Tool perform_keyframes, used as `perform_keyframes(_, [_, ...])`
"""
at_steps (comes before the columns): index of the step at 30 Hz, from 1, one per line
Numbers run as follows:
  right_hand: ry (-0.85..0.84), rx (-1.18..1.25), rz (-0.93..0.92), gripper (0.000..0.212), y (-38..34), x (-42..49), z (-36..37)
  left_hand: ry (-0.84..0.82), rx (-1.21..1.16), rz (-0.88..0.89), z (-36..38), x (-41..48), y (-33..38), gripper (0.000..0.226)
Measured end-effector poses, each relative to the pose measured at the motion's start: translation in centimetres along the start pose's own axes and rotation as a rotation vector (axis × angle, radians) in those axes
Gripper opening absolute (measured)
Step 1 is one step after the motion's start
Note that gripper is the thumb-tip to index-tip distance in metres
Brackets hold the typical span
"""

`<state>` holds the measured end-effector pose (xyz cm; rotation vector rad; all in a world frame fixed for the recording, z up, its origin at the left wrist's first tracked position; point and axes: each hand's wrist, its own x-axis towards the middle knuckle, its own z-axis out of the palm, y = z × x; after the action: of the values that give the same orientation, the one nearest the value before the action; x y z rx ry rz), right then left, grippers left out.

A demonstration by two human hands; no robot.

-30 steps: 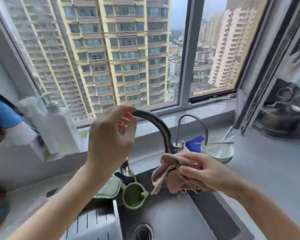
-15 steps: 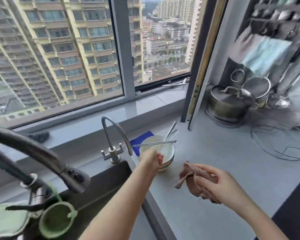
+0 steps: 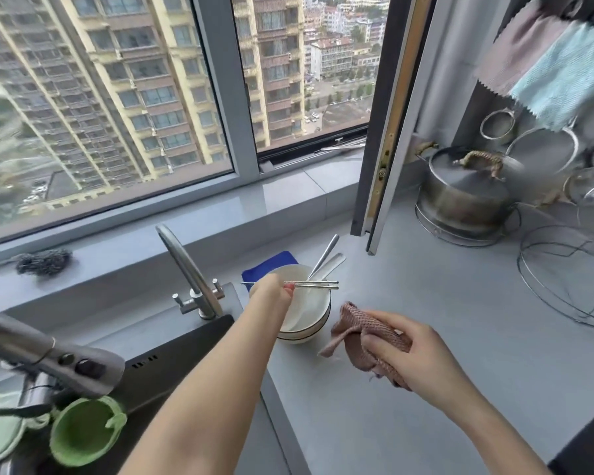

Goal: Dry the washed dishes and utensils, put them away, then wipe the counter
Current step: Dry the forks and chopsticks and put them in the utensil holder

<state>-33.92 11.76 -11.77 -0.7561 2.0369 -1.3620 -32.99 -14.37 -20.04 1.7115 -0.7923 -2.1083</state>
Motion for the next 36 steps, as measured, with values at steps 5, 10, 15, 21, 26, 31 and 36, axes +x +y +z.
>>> perform_keyframes(5, [0.557, -0.251, -0.163, 0.029, -0.1, -0.3, 0.5, -0.104, 0.094, 0.071, -0.7, -6.5, -1.1, 0.024])
perform_keyframes(10, [0.360, -0.712, -0.285, 0.060, -2.6, 0.9, 5.1, -0.344, 0.301, 0.397, -2.6, -14.7, -2.7, 0.031])
perform_keyframes(15, [0.029, -0.204, -0.072, 0.022, -1.4, -1.4, 8.6, -0.263, 0.558, 0.673, -5.8, -18.0, -2.3, 0.029])
perform_keyframes(21, [-0.105, 0.028, -0.102, 0.021, -2.8, -4.9, 9.9, -0.332, 0.501, 0.746, -11.0, -20.6, -0.3, 0.030])
perform_keyframes(26, [-0.068, 0.194, -0.188, 0.026, -7.5, -6.5, 12.8, -0.462, 0.565, 0.772, -15.7, -23.1, -1.4, 0.031])
perform_keyframes(31, [-0.061, 0.068, -0.192, 0.020, -6.9, -10.0, 16.8, -0.467, 0.456, 0.805, -20.5, -24.5, -0.4, 0.030])
perform_keyframes(36, [0.182, 0.033, 0.021, 0.038, -5.6, -12.2, 17.4, -0.459, 0.517, 0.856, -24.8, -26.2, 3.5, 0.012])
